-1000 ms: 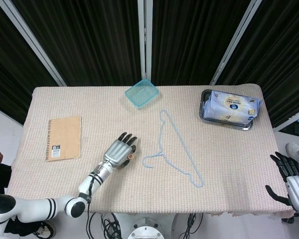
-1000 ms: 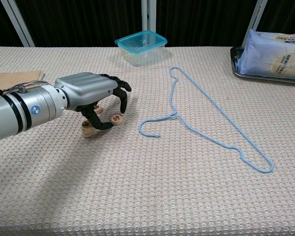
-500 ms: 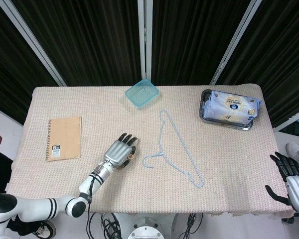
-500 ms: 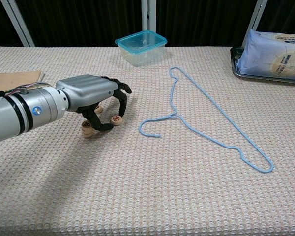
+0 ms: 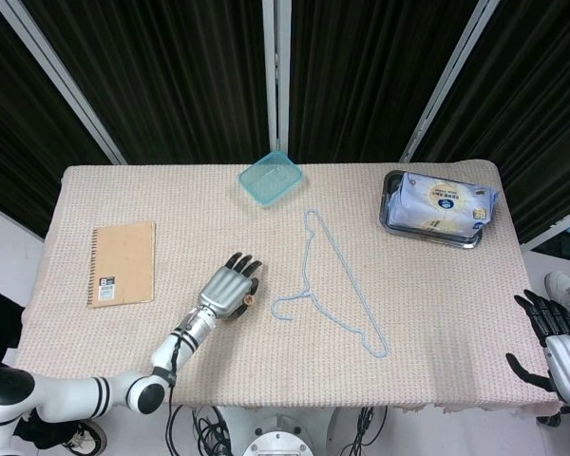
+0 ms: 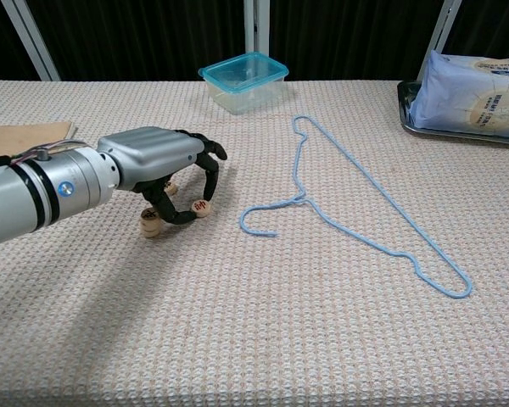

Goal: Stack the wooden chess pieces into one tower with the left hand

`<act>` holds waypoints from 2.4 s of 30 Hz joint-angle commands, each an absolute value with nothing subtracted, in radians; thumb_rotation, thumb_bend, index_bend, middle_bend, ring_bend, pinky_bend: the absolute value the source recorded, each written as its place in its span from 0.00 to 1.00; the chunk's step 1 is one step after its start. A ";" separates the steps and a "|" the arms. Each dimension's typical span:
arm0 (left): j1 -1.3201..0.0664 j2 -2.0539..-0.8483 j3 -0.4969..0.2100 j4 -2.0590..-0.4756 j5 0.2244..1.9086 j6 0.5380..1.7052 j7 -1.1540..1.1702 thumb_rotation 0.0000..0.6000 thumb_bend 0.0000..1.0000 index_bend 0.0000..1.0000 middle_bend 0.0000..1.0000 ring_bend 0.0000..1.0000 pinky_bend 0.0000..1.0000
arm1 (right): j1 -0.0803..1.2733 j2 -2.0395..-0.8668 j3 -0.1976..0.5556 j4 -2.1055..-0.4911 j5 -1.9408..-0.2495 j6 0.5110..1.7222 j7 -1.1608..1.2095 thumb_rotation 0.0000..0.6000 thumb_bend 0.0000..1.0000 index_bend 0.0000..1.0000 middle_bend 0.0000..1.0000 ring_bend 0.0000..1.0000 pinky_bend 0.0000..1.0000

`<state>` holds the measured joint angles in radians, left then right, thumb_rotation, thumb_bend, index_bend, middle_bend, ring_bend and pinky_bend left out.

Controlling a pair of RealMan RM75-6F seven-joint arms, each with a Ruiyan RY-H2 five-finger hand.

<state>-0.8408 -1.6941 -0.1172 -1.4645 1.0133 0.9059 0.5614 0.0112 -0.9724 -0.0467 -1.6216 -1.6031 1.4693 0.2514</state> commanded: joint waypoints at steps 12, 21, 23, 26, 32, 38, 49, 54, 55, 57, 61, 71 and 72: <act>-0.834 -1.674 -0.125 -1.510 1.007 0.942 0.557 1.00 0.31 0.48 0.09 0.00 0.00 | 0.022 -0.969 -0.047 -1.622 -1.607 1.454 0.251 1.00 0.26 0.00 0.00 0.00 0.00; -0.818 -1.608 -0.122 -1.639 1.008 1.002 0.597 1.00 0.31 0.48 0.09 0.00 0.00 | 0.022 -0.971 -0.052 -1.628 -1.613 1.455 0.240 1.00 0.26 0.00 0.00 0.00 0.00; -0.813 -1.591 -0.118 -1.667 1.008 1.016 0.606 1.00 0.31 0.48 0.09 0.00 0.00 | 0.025 -0.973 -0.053 -1.628 -1.614 1.448 0.234 1.00 0.26 0.00 0.00 0.00 0.00; -0.800 -1.563 -0.113 -1.713 1.015 1.051 0.624 1.00 0.31 0.48 0.09 0.00 0.00 | 0.027 -0.974 -0.054 -1.631 -1.613 1.442 0.229 1.00 0.26 0.00 0.00 0.00 0.00; -0.768 -1.523 -0.086 -1.780 1.044 1.095 0.628 1.00 0.31 0.48 0.09 0.00 0.00 | 0.038 -0.980 -0.052 -1.631 -1.598 1.416 0.216 1.00 0.26 0.00 0.00 0.00 0.00; -0.752 -1.519 -0.065 -1.786 1.064 1.107 0.628 1.00 0.31 0.48 0.09 0.00 0.00 | 0.034 -0.981 -0.052 -1.633 -1.599 1.426 0.213 1.00 0.26 0.00 0.00 0.00 0.00; -0.730 -1.534 -0.044 -1.761 1.073 1.113 0.633 1.00 0.31 0.48 0.09 0.00 0.00 | 0.030 -0.979 -0.053 -1.633 -1.605 1.439 0.219 1.00 0.26 0.00 0.00 0.00 0.00; -0.720 -1.534 -0.038 -1.763 1.075 1.114 0.631 1.00 0.32 0.48 0.09 0.00 0.00 | 0.029 -0.978 -0.054 -1.634 -1.609 1.445 0.221 1.00 0.26 0.00 0.00 0.00 0.00; -0.718 -1.534 -0.037 -1.762 1.074 1.113 0.632 1.00 0.32 0.48 0.09 0.00 0.00 | 0.028 -0.978 -0.054 -1.633 -1.609 1.446 0.220 1.00 0.26 0.00 0.00 0.00 0.00; -0.716 -1.537 -0.034 -1.757 1.073 1.112 0.635 1.00 0.32 0.48 0.09 0.00 0.00 | 0.028 -0.978 -0.055 -1.634 -1.609 1.445 0.219 1.00 0.26 0.00 0.00 0.00 0.00; -0.710 -1.546 -0.031 -1.742 1.062 1.104 0.632 1.00 0.32 0.48 0.09 0.00 0.00 | 0.026 -0.977 -0.055 -1.636 -1.612 1.450 0.218 1.00 0.26 0.00 0.00 0.00 0.00; -0.703 -1.549 -0.032 -1.732 1.075 1.100 0.627 1.00 0.32 0.48 0.09 0.00 0.00 | 0.028 -0.978 -0.053 -1.634 -1.606 1.446 0.221 1.00 0.26 0.00 0.00 0.00 0.00; -0.702 -1.549 -0.033 -1.731 1.074 1.099 0.627 1.00 0.32 0.48 0.09 0.00 0.00 | 0.028 -0.978 -0.054 -1.634 -1.606 1.446 0.221 1.00 0.26 0.00 0.00 0.00 0.00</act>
